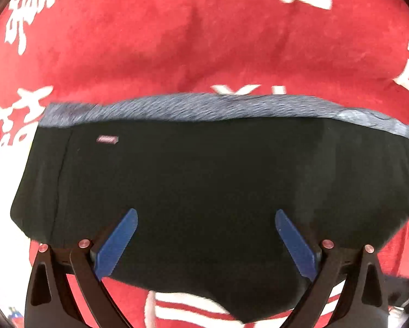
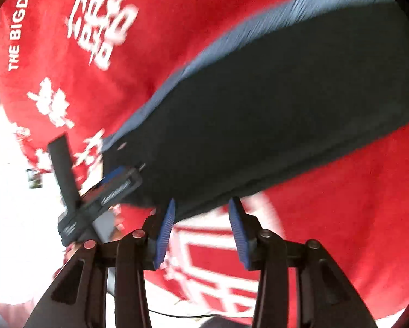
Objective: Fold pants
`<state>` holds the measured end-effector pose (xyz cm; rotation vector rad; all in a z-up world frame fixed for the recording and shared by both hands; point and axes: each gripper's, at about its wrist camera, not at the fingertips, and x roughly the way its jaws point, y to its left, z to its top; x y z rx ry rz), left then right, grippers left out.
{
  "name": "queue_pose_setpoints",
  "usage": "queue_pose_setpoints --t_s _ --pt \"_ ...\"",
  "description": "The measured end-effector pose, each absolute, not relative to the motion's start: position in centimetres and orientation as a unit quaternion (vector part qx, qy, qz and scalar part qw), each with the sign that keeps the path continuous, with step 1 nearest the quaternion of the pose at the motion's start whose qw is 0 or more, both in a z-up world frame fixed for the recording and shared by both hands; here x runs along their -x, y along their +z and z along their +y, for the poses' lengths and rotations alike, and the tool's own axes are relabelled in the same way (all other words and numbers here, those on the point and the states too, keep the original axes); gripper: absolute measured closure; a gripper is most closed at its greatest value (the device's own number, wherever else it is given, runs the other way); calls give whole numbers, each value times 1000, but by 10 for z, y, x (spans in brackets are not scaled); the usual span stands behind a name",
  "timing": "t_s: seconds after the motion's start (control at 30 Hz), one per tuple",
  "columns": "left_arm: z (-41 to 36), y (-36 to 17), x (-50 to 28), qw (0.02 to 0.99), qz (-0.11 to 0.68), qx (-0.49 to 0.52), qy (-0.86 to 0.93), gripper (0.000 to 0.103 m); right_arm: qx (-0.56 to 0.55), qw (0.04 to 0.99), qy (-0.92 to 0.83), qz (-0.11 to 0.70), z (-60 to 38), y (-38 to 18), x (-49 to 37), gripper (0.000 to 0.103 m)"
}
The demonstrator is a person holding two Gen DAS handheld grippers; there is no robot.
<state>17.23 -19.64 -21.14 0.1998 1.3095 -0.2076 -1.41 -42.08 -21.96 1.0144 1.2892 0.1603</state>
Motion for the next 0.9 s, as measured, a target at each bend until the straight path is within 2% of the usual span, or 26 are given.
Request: queue_pose_setpoints --t_s 0.13,0.33,0.37,0.4,0.43,0.6,0.73,0.83,0.9 --pt "-182 -211 -176 783 608 -102 -88 1 -489 664 72 561 -392 -249 4 59" --pt "-184 -208 -169 781 605 -112 -102 1 -527 662 41 532 -402 -255 5 60" --pt "-188 -207 -166 780 606 -116 -106 1 -526 664 37 530 -404 -252 3 67" --pt "-190 -215 -168 779 606 -122 -108 1 -515 670 28 535 -404 -249 -2 90" --pt "-194 -216 -163 776 607 -133 -112 1 -502 674 20 541 -405 -245 -5 95" --pt "-202 -227 -124 767 601 -184 -129 1 -452 698 11 555 -388 -236 0 96" --pt "-195 -231 -120 776 600 -156 -120 1 -468 683 -1 561 -390 -260 11 97" --pt "-195 -230 -121 775 600 -155 -120 0 -447 690 16 569 -391 -253 8 96" --pt "-196 -230 -122 774 600 -160 -118 0 -438 683 18 584 -393 -247 10 87"
